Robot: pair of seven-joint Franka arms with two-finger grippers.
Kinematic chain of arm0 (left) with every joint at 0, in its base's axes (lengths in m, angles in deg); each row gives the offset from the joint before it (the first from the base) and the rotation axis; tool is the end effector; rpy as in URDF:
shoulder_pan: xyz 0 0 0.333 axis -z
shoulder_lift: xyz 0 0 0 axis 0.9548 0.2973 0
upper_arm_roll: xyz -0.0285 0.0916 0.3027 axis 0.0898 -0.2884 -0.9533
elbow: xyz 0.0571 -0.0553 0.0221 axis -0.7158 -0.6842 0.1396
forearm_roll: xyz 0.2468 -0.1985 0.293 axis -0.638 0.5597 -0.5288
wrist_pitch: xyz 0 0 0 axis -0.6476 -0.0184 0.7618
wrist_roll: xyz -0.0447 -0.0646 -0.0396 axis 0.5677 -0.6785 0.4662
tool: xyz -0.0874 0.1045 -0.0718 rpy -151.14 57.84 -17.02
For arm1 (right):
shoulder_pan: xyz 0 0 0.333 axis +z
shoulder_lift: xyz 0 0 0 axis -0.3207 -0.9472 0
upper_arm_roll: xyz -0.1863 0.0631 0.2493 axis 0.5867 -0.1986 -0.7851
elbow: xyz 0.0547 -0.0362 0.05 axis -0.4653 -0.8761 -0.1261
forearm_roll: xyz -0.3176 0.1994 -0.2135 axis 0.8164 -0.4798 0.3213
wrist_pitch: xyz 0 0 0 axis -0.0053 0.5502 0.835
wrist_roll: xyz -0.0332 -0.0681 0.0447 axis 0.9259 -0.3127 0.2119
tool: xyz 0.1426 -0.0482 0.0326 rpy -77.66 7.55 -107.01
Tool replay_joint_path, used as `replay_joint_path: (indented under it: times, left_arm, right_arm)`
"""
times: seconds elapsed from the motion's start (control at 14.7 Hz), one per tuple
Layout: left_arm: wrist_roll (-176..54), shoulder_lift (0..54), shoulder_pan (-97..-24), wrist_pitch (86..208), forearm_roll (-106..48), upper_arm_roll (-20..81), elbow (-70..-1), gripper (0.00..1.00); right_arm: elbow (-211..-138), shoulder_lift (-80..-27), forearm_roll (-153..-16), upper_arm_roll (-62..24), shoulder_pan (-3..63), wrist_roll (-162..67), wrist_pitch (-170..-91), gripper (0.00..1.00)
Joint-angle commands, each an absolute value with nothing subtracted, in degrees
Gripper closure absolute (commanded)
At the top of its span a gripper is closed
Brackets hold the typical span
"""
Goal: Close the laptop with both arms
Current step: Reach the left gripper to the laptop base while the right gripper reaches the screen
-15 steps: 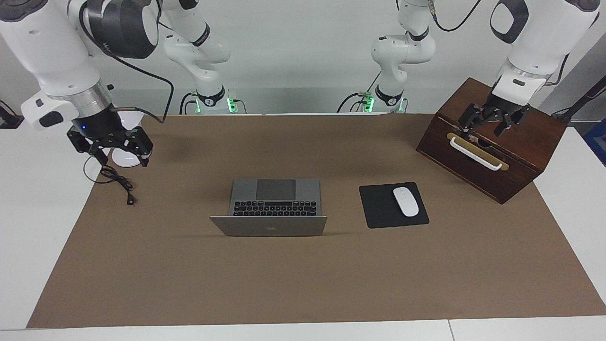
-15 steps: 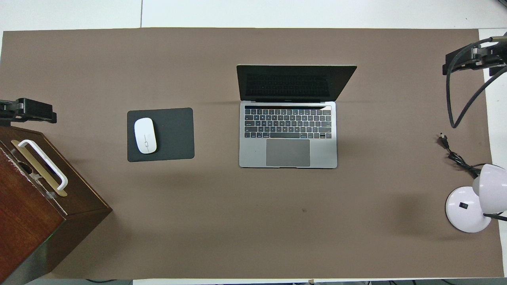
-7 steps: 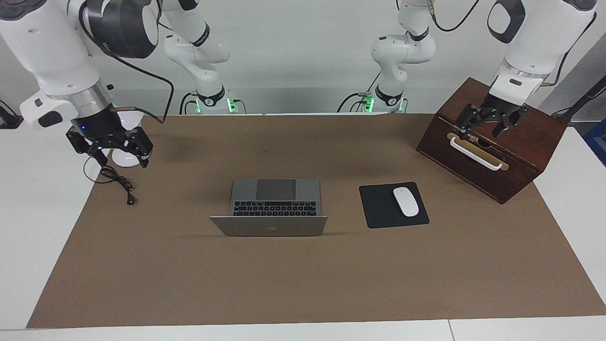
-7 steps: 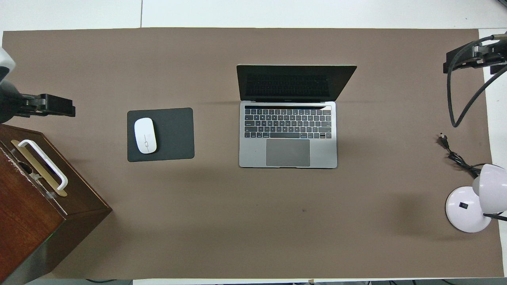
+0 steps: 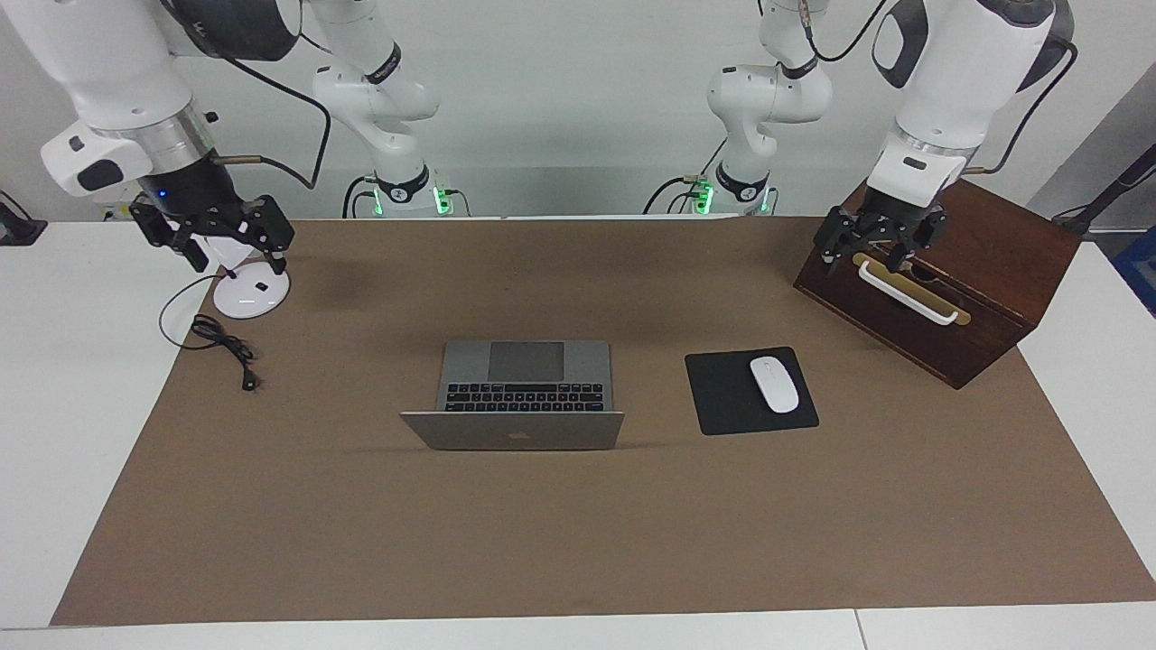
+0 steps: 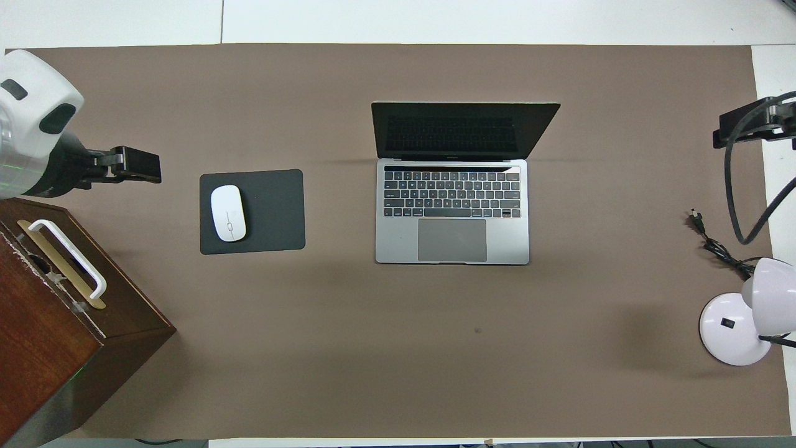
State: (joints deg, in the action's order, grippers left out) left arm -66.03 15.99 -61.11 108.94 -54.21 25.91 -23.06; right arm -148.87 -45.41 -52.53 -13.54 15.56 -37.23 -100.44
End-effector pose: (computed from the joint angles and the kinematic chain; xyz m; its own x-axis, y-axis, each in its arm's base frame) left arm 0.5954 -0.1051 0.5537 0.9958 0.0065 0.0912 0.0047 -0.9998 0.0203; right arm 0.6301 -0.0206 0.6085 0.9973 -0.0568 0.0456 -0.0579 -0.9980 0.0238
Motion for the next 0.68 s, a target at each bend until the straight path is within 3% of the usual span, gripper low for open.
replay_joint_path:
  times: [0.0, 0.07, 0.14, 0.2, 0.61]
  left_arm:
    - [-64.5, 13.3, -59.1, 112.0, -53.8, 25.3, -27.6, 0.34]
    - [-64.6, 13.0, -59.0, 112.8, -53.8, 25.3, -28.3, 0.67]
    - [-64.6, 12.9, -59.0, 113.2, -53.8, 25.3, -28.6, 0.93]
    - [-64.5, 12.9, -58.9, 113.4, -53.7, 25.4, -28.6, 1.0]
    - [-58.1, 11.3, -56.9, 120.7, -50.3, 25.4, -33.7, 1.0]
  right_arm:
    - [-152.2, -43.4, -52.6, -14.4, 14.8, -36.2, -101.7, 0.01]
    - [-152.3, -43.3, -52.5, -14.4, 14.8, -36.1, -101.7, 0.01]
    - [-152.3, -43.3, -52.5, -14.4, 14.8, -36.1, -101.7, 0.01]
    - [-152.3, -43.3, -52.5, -14.4, 14.8, -36.2, -101.7, 0.01]
    - [-149.7, -47.5, -52.3, -14.2, 14.9, -36.7, -105.4, 0.01]
